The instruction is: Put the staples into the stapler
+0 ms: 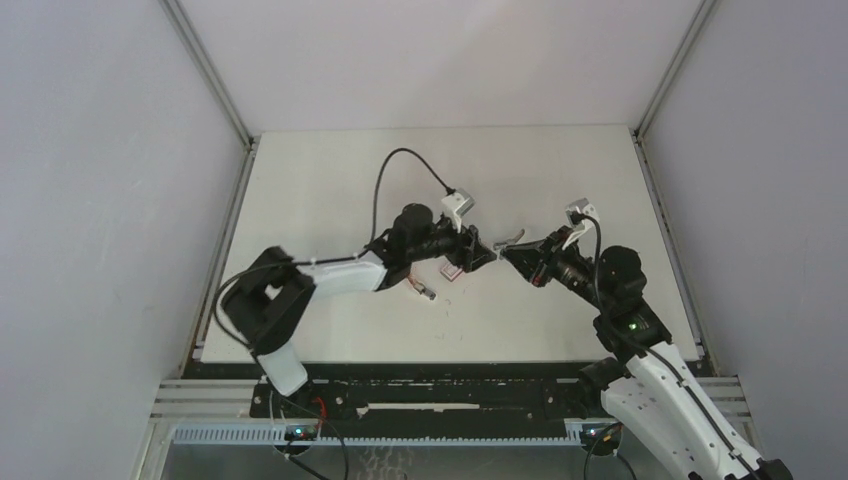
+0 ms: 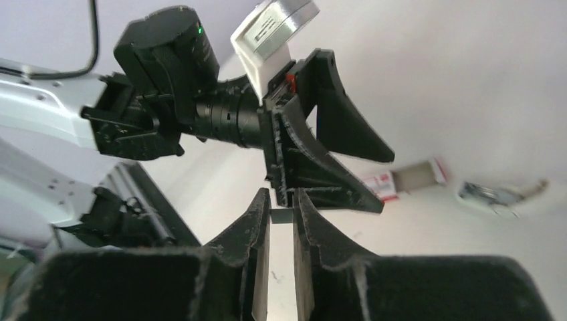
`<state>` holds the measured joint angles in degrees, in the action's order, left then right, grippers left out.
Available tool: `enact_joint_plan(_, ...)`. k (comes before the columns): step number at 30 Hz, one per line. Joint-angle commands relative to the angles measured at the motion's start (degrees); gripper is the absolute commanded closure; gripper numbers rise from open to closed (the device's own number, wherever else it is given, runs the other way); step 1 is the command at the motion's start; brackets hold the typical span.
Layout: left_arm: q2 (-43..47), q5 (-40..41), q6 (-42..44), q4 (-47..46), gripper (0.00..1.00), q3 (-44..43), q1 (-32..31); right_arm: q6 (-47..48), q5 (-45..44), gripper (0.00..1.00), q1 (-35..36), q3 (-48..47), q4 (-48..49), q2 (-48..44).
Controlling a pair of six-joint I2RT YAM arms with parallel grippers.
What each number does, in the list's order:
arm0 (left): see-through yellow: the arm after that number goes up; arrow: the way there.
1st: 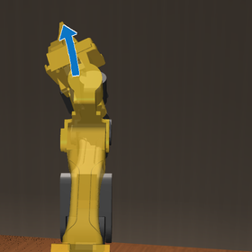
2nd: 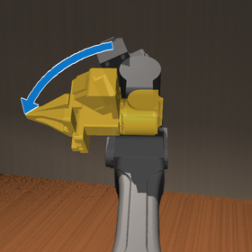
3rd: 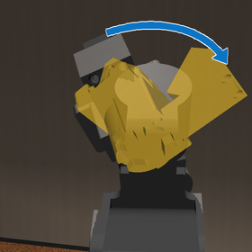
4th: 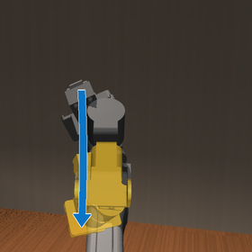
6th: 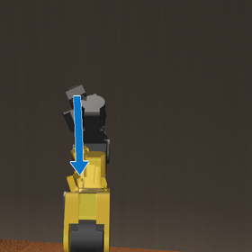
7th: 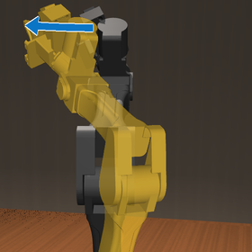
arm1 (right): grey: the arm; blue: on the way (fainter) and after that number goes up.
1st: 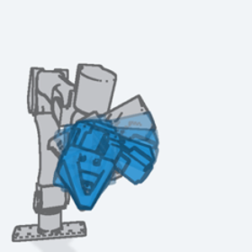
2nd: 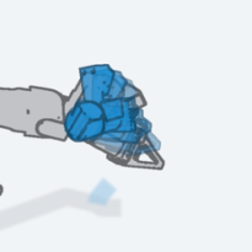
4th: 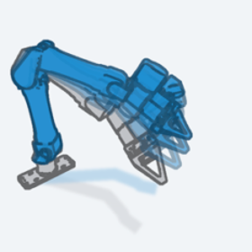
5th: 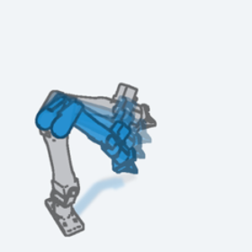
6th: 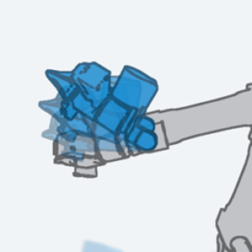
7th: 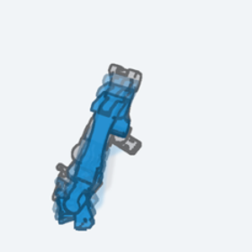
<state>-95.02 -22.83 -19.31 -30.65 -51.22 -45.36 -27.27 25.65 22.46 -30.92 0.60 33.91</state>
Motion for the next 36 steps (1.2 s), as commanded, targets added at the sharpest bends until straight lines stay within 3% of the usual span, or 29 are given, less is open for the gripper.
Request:
enact_joint_plan(1,-9.1,3.7,11.9,3.4,0.30,-12.1,-1.3,7.1,-8.9,0.90,-0.3,-3.1,-11.1,-1.0)
enact_joint_plan(9,-22.4,10.5,21.1,9.9,0.28,-24.8,-2.5,7.6,-10.9,0.90,-0.9,-3.1,-12.7,-2.4)
enact_joint_plan(14,-24.6,12.1,22.5,13.5,0.24,-28.8,-3.1,7.0,-10.4,0.90,-1.8,-3.2,-12.8,-3.5)
enact_joint_plan(20,-27.9,15.2,19.9,21.2,0.24,-34.1,-3.6,6.1,-9.1,0.90,-2.1,-3.9,-13.1,-5.1)
enact_joint_plan(31,-30.8,20.5,16.1,21.8,0.25,-36.2,-4.5,4.6,-6.2,0.90,-2.6,-4.3,-13.1,-6.9)
enact_joint_plan(36,-31.5,20.8,15.2,22.4,0.32,-36.0,-5.0,4.1,-6.0,0.90,-2.6,-4.2,-13.0,-7.1)
